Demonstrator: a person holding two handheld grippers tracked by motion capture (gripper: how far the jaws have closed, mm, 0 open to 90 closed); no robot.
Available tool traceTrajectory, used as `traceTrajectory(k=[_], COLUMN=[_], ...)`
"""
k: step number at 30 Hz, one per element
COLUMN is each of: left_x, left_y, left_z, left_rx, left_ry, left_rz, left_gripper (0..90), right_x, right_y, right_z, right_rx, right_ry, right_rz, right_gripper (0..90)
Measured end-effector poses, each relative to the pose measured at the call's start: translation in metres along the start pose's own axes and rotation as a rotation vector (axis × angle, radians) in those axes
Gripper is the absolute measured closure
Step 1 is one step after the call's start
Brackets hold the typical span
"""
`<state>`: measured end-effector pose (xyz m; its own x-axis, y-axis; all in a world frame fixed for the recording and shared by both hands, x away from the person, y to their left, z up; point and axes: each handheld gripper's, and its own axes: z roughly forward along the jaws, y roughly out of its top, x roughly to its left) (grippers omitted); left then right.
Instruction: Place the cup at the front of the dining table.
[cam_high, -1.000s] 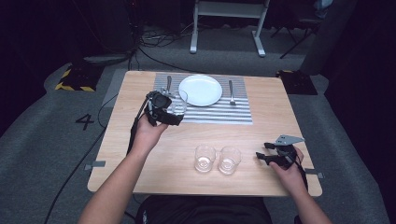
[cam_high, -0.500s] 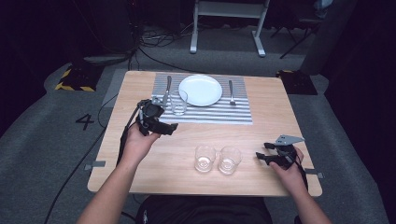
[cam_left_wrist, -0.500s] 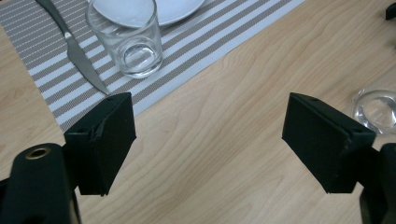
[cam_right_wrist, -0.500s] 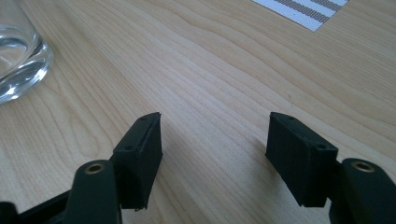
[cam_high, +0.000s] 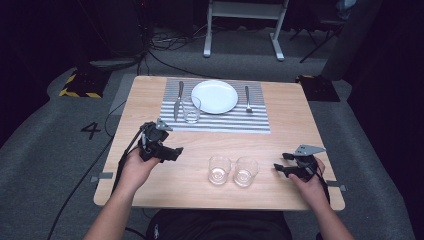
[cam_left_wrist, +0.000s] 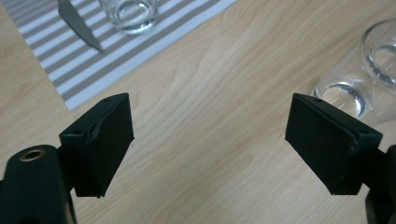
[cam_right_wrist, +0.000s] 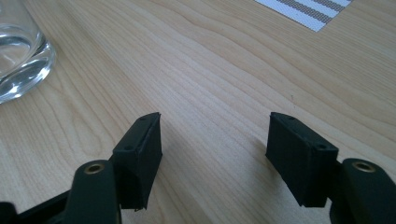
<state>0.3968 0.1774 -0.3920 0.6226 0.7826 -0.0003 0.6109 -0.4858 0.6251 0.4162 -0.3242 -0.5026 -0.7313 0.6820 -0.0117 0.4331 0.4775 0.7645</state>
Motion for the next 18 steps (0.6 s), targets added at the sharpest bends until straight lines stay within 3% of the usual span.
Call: traceTrajectory(k=[2, 8, 15, 18], left_x=[0.003, 0.007, 0.01, 0.009], left_y=[-0.007, -0.027, -0.049, -0.057], left_z=[0.0, 0.002, 0.008, 0.013], left_rx=[0.015, 0.013, 0.021, 0.034], left_ry=[-0.009, -0.006, -0.008, -0.029], left_rz=[0.004, -0.039, -0.027, -0.043], left_gripper=[15.6, 15.3, 15.6, 15.6], right_x=[0.0, 0.0, 0.0, 0.0], right_y=[0.0, 0.0, 0.0, 0.0], right_z=[0.0, 0.0, 0.0, 0.0], right_rx=[0.001, 0.0, 0.002, 0.0], right_ry=[0.0, -0.001, 0.0, -0.001], right_rz=[0.002, 0.0, 0.007, 0.002], right_gripper=[36.0, 36.0, 35.9, 35.8])
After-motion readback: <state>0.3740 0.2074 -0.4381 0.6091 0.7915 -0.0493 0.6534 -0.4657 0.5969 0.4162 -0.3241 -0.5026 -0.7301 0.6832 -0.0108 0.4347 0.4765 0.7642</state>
